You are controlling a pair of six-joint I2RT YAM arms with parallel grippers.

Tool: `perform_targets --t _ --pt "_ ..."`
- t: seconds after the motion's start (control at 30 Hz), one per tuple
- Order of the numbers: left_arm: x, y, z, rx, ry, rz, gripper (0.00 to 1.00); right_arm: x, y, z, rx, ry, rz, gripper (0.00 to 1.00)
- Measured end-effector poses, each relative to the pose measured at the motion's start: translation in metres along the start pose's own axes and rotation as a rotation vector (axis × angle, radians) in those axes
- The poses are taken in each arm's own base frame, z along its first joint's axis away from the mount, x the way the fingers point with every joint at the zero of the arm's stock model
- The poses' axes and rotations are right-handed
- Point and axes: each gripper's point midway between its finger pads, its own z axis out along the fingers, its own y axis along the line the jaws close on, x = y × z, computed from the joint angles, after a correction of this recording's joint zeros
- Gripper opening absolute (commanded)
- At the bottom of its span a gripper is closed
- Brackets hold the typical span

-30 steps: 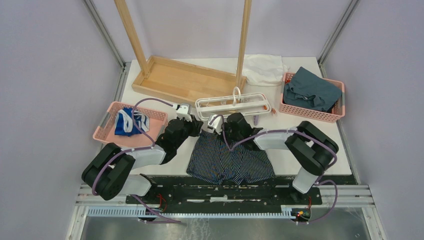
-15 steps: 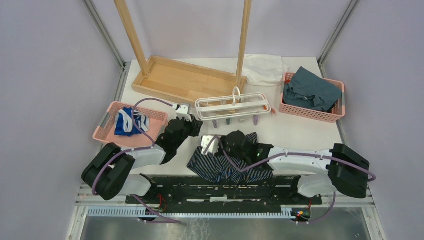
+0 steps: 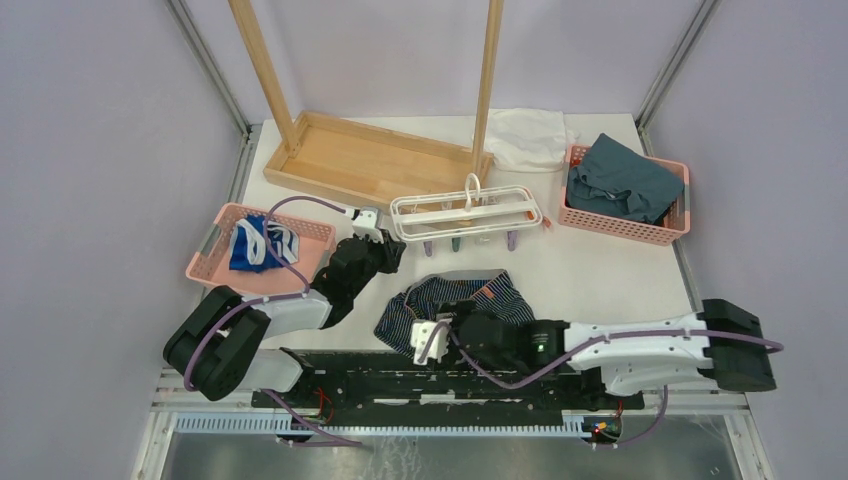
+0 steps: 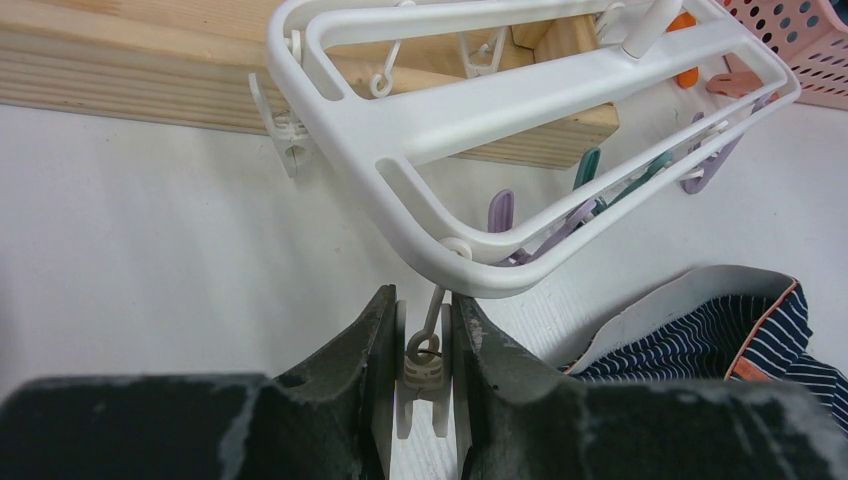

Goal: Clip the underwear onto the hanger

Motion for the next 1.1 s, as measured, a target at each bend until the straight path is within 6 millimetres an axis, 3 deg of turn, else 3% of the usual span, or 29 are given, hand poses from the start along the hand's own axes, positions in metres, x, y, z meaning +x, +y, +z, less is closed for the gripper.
perform_targets --t 0.1,0.17,0.37,0.57,0.9,1.1 --pt "0.0 0.0 0.0 0.0 0.0 0.0 0.03 -0.014 -0.019 -0.017 0.008 -0.082 0.101 0.8" --pt "0.0 0.0 0.0 0.0 0.0 0.0 0.03 -0.008 -0.029 -0.019 -0.006 -0.08 0.162 0.79" --pt "0.0 0.0 0.0 0.0 0.0 0.0 0.03 0.028 -0.045 -0.001 -0.054 0.031 0.319 0.76" --pt "0.0 0.0 0.0 0.0 0.0 0.0 0.03 0.042 -0.047 0.017 -0.074 0.11 0.408 0.69" --pt "0.001 0.0 0.0 -0.001 0.002 0.0 0.04 0.065 -0.096 -0.002 0.184 0.163 0.623 0.71" --pt "0.014 -0.005 0.001 0.039 0.049 0.003 0.42 0.084 -0.102 -0.014 0.286 0.219 0.717 0.74"
